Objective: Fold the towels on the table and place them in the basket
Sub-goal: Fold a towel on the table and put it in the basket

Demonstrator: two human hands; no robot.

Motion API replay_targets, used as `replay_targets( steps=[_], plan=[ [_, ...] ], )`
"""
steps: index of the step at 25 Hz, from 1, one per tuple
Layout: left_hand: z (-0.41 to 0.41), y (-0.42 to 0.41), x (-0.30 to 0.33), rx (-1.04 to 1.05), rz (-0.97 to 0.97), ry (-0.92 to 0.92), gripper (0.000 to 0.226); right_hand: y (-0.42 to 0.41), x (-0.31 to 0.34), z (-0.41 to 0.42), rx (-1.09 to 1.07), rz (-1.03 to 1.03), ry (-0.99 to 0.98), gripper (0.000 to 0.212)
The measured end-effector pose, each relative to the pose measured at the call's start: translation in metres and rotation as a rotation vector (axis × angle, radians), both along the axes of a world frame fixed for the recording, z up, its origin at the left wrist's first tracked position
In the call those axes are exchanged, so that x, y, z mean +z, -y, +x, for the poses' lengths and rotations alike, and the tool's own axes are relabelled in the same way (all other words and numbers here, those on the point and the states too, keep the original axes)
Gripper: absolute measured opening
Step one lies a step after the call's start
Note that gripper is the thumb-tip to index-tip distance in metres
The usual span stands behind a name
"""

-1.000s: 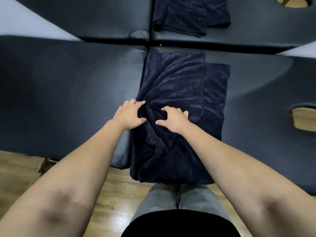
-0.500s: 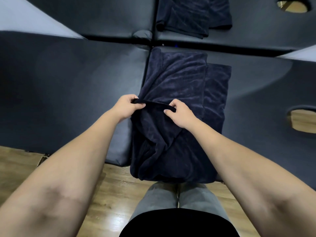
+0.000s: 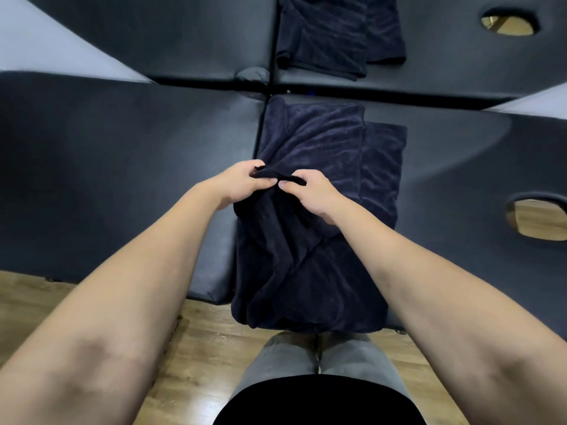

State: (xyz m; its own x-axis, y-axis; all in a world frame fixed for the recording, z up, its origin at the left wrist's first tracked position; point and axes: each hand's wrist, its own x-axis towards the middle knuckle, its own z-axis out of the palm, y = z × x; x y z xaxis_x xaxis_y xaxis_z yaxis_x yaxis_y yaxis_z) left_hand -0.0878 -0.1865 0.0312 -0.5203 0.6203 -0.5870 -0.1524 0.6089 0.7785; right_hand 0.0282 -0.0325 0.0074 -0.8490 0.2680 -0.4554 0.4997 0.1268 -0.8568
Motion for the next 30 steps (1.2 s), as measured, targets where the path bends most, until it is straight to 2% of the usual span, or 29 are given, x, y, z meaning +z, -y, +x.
replay_targets(
  steps=[2, 4, 6, 7, 10, 15, 18, 20, 23, 27, 30],
  plan=[
    [0.000, 0.008, -0.001, -0.092, -0.211, 0.055, 0.020, -0.001, 0.001, 0.000, -0.024, -0.001, 0.008, 0.018],
    [0.001, 0.016, -0.004, -0.090, -0.334, 0.113, 0.019, -0.003, -0.001, 0.002, -0.066, -0.029, 0.022, 0.013],
    [0.000, 0.020, -0.009, 0.027, -0.245, 0.166, 0.008, -0.005, -0.003, 0.004, -0.110, -0.097, 0.033, 0.006],
    [0.000, 0.020, -0.011, 0.104, -0.150, 0.192, 0.008, -0.004, -0.003, 0.004, -0.125, -0.135, 0.029, 0.010],
    [0.000, 0.015, -0.008, 0.316, 0.106, 0.241, 0.025, -0.003, -0.001, -0.001, -0.112, -0.212, -0.034, 0.023],
    [-0.004, -0.004, 0.012, 0.356, 0.260, 0.229, 0.049, -0.001, 0.007, -0.012, -0.039, -0.163, -0.115, 0.024],
    [-0.006, -0.010, 0.014, 0.380, 0.305, 0.257, 0.054, -0.002, 0.011, -0.015, -0.077, -0.118, -0.160, 0.009],
    [-0.008, -0.009, 0.010, 0.382, 0.290, 0.282, 0.055, -0.003, 0.011, -0.017, -0.120, -0.133, -0.173, 0.011],
    [-0.006, -0.005, 0.005, 0.357, 0.118, 0.282, 0.051, -0.005, 0.007, -0.020, -0.147, -0.125, -0.203, 0.015],
    [-0.002, 0.001, 0.002, 0.279, -0.017, 0.352, 0.020, -0.005, -0.001, -0.019, -0.174, -0.076, -0.182, 0.017],
    [-0.005, 0.009, -0.003, 0.340, 0.005, 0.362, 0.031, -0.005, -0.007, -0.019, -0.189, -0.104, -0.176, 0.015]
  ],
)
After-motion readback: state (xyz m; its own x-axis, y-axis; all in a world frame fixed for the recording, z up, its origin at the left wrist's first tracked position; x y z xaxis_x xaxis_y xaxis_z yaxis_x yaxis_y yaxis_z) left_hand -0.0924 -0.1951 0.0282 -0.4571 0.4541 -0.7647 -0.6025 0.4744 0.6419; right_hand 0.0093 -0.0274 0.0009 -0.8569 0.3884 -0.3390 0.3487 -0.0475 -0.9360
